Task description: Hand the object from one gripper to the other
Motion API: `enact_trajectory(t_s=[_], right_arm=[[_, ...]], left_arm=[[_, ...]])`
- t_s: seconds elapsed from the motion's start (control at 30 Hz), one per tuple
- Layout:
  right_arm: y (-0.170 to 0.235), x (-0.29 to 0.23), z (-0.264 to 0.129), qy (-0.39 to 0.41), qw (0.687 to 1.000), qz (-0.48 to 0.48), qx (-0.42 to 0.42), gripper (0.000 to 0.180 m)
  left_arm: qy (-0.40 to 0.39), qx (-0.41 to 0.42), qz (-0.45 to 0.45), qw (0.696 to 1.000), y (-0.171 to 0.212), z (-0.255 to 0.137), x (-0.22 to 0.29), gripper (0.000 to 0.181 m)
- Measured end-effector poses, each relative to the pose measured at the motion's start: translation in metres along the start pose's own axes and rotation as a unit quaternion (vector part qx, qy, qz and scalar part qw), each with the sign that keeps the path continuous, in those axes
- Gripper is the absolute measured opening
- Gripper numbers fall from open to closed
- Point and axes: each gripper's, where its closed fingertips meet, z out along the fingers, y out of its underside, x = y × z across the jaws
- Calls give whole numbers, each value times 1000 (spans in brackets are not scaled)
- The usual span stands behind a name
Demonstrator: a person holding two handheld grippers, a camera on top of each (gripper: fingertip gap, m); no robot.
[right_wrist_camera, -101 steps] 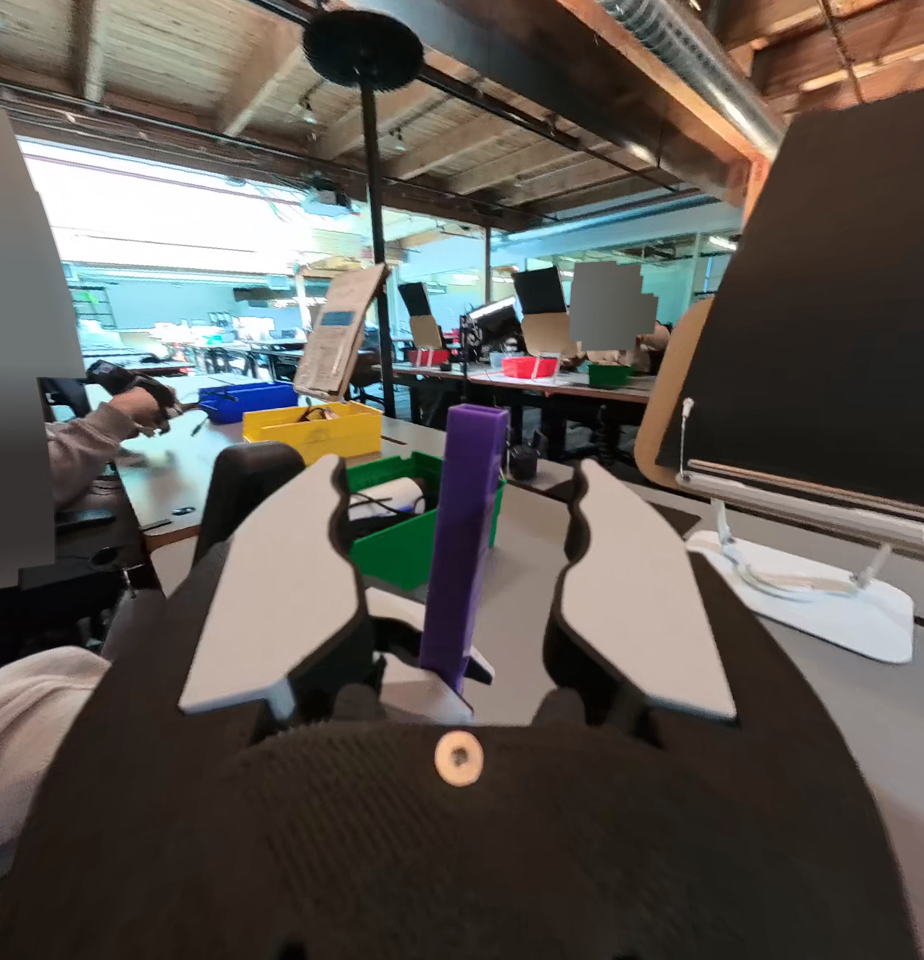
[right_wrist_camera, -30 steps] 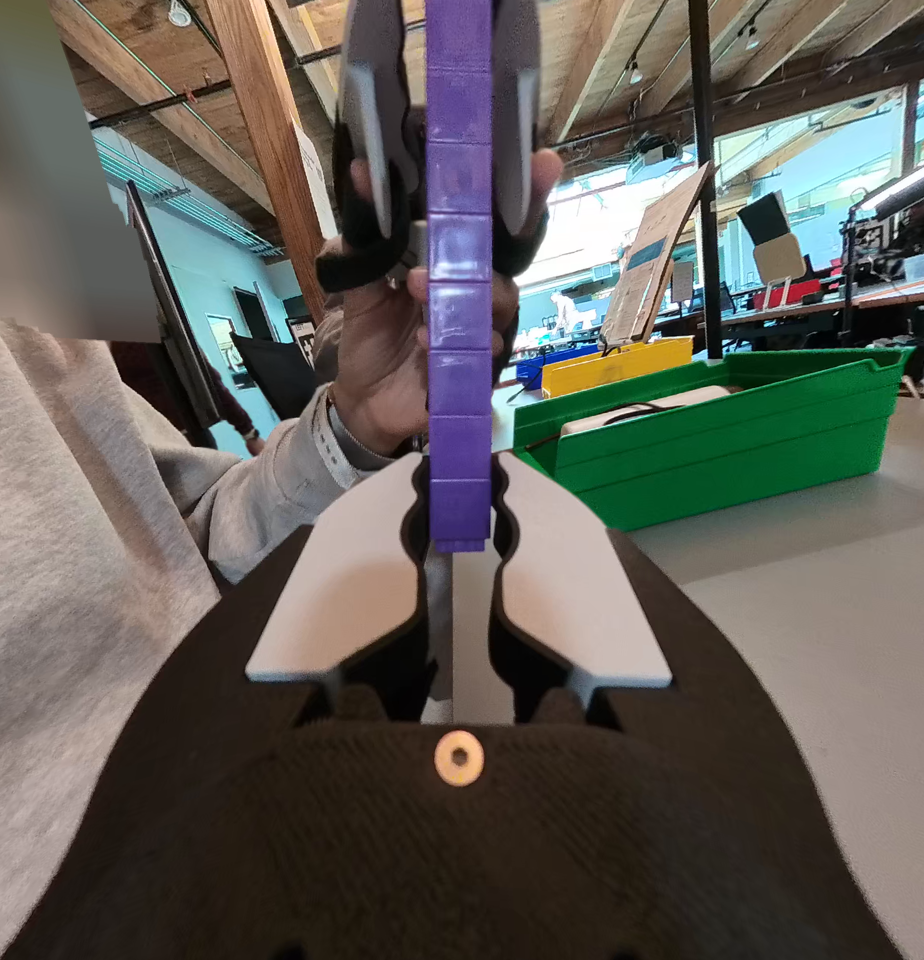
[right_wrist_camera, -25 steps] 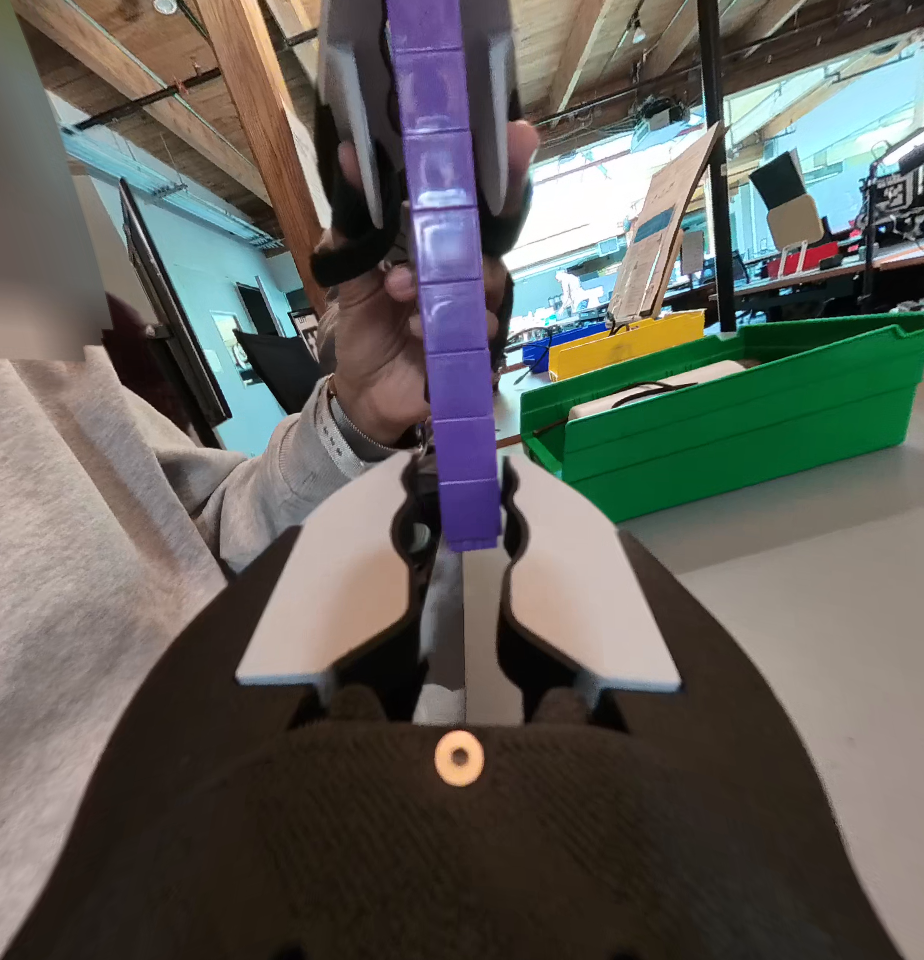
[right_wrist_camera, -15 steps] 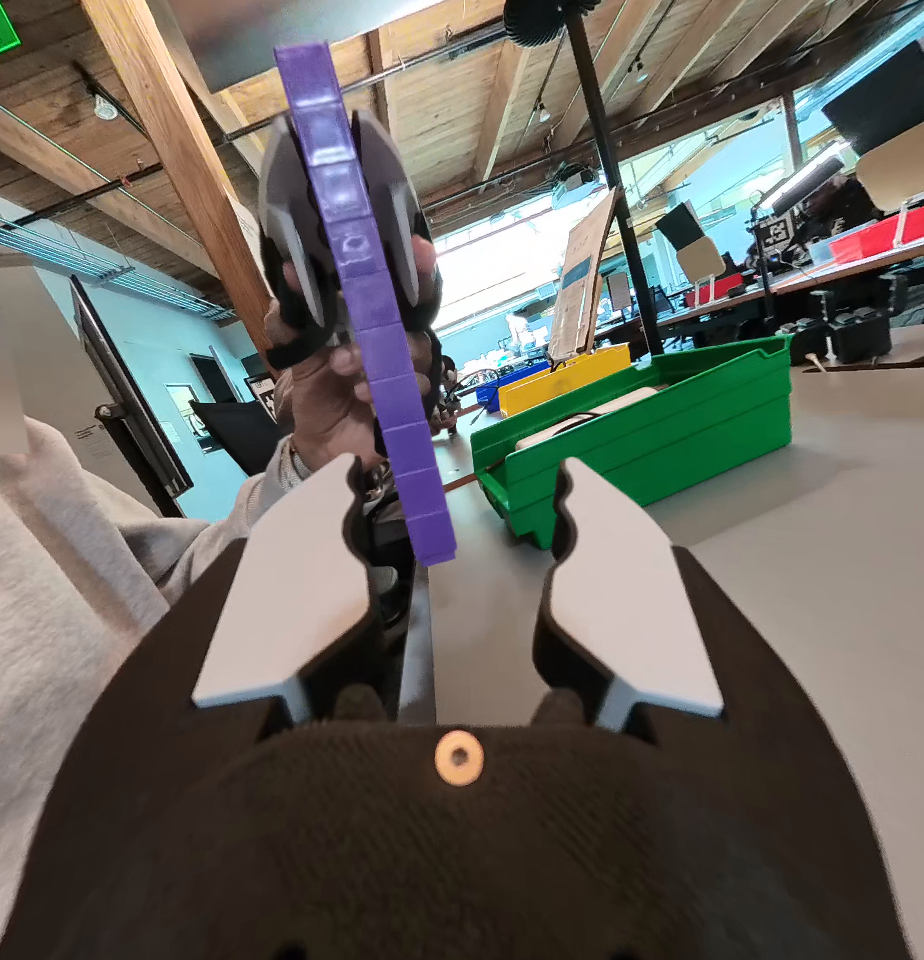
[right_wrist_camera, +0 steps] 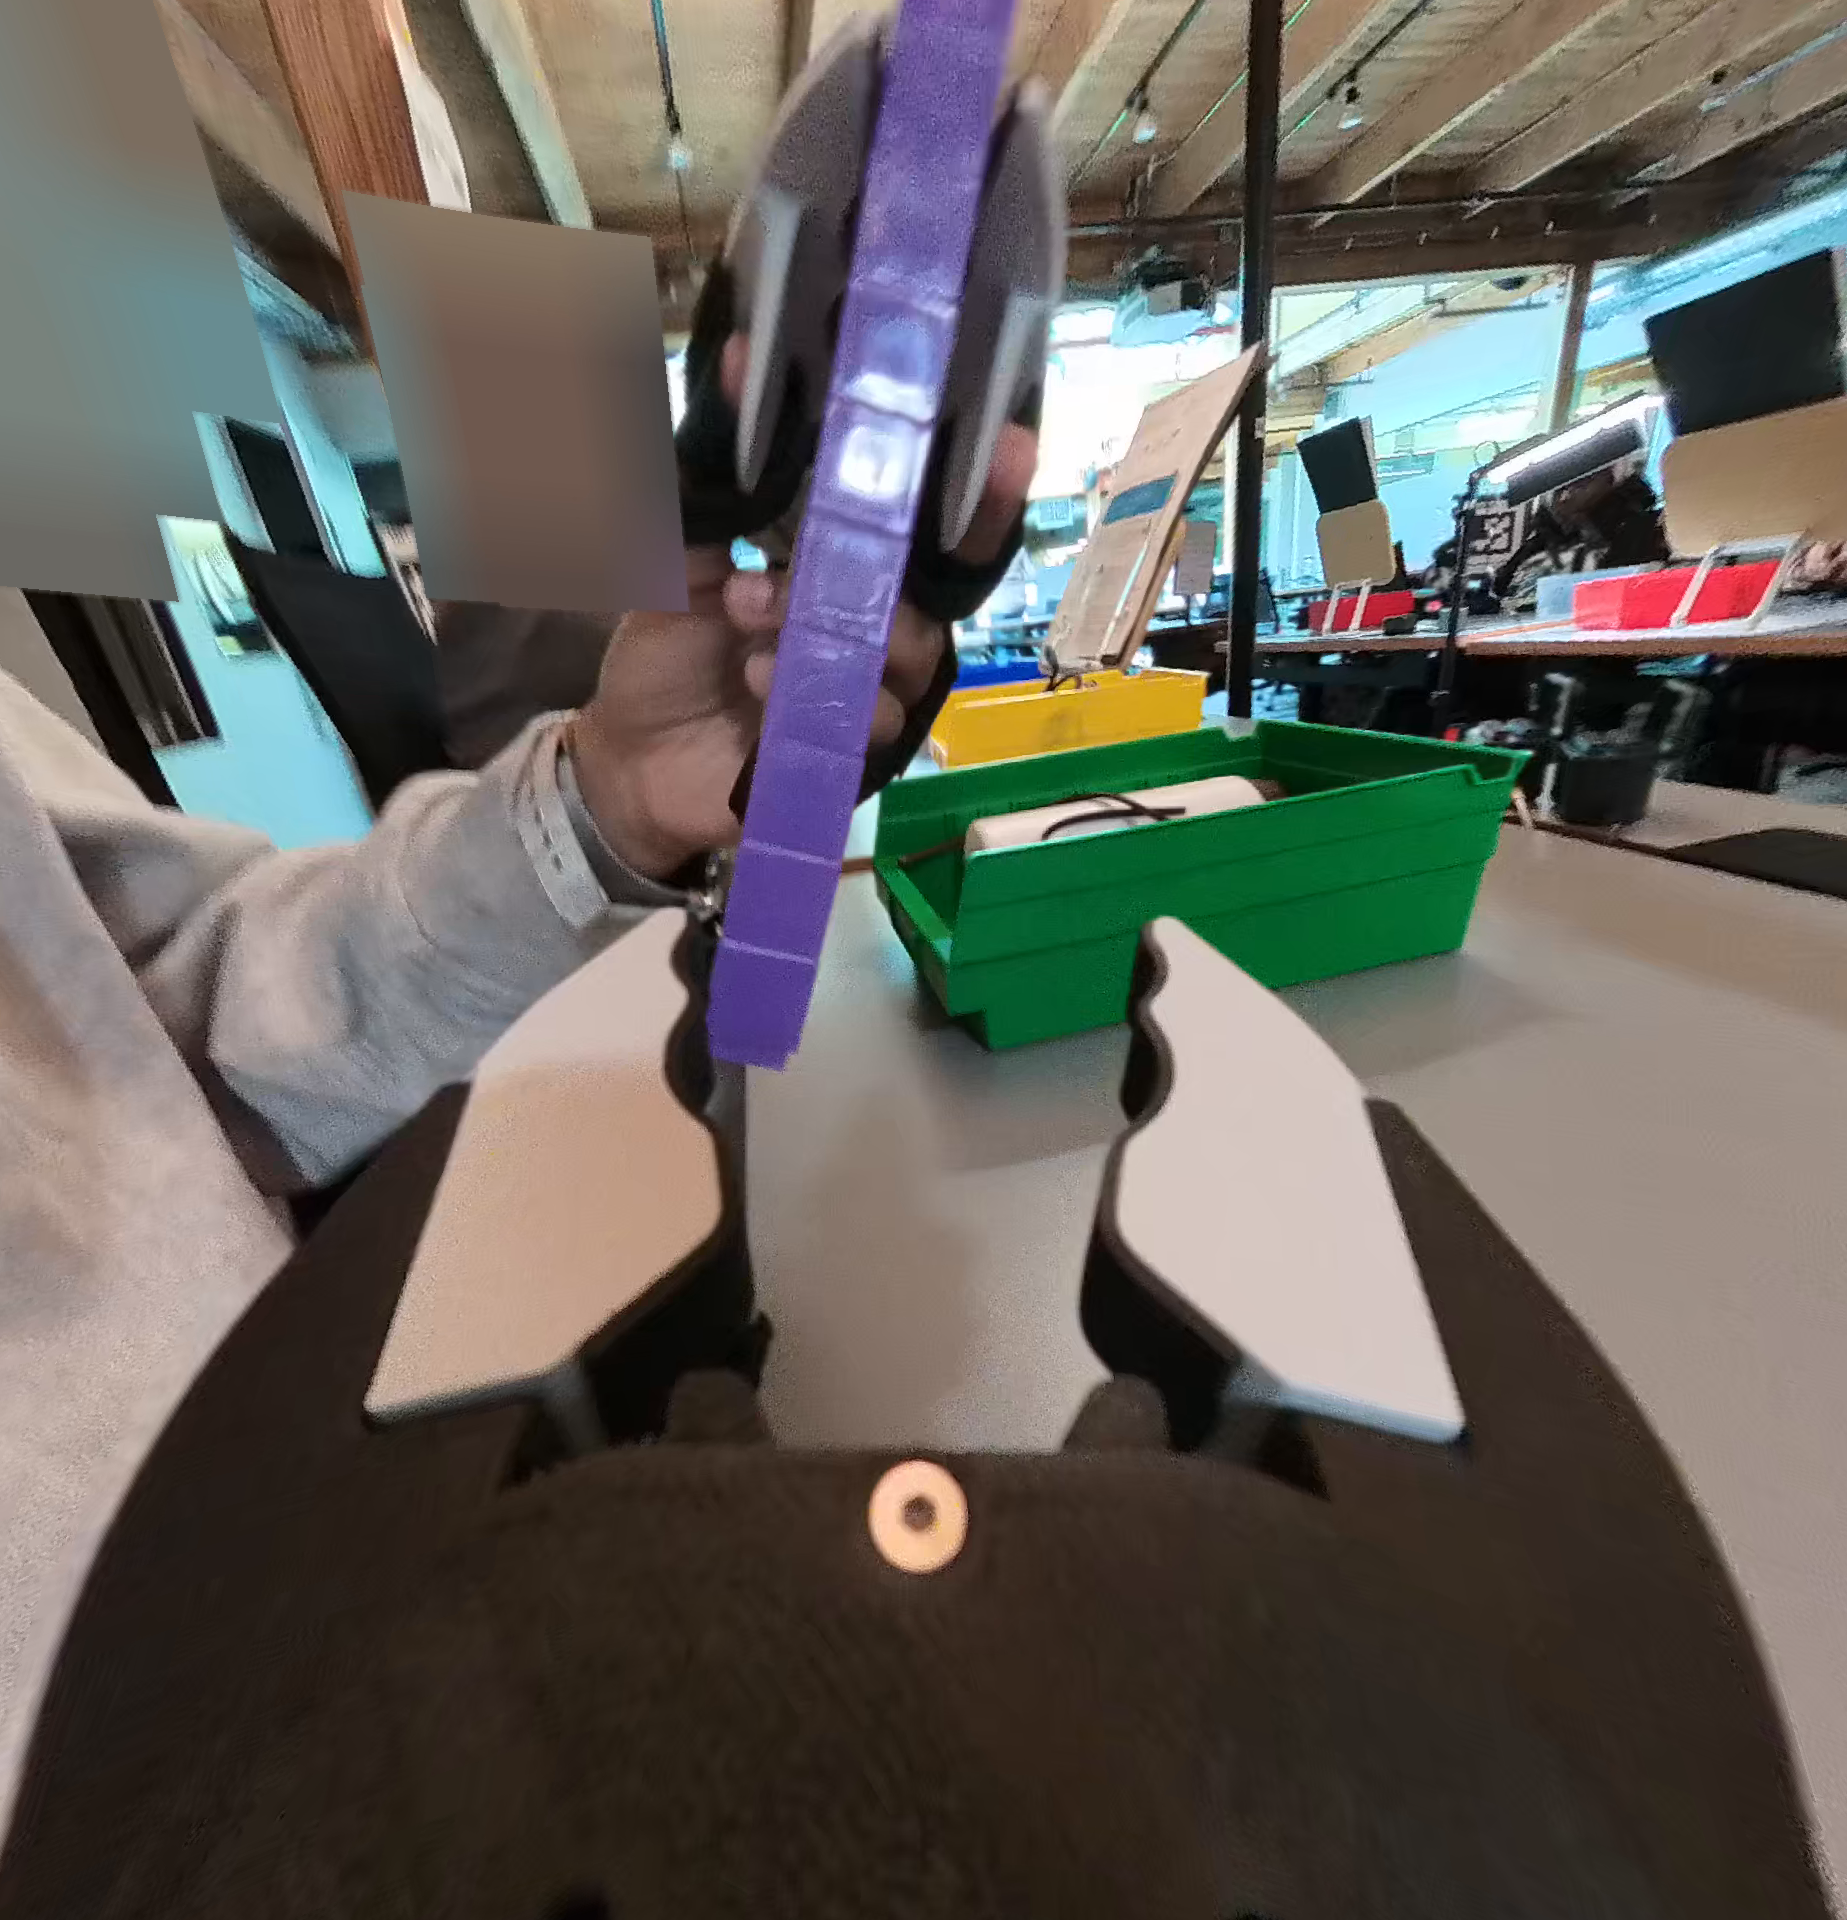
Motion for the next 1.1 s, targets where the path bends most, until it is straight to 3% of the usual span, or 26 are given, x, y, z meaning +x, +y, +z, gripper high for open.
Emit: enact_trajectory(t_s=[0.17,0.3,0.43,0.57,0.67,0.83,1.1], right_arm=[[9,-12,7,5,994,-100,-34,91],[8,-16,8,31,977,-206,-54,91],[-4,-11,6,117,925,-354,-69,84],[-12,-21,11,169,869,-460,-69,68],[-12,-22,19,196,866,-455,-63,68],[-13,-7,28,232,894,-380,-50,71],[-25,-15,26,229,874,-427,-32,32]], left_arm=[[5,45,-71,996,-8,-9,-13,22],[-12,72,-90,993,-13,-17,-23,23],[-65,116,-88,987,-20,-30,-39,23],[-104,214,-124,963,-33,-55,-55,23],[-116,273,-159,942,-36,-71,-63,23],[-117,317,-184,923,-36,-77,-64,23],[-103,327,-228,911,-23,-71,-66,23]])
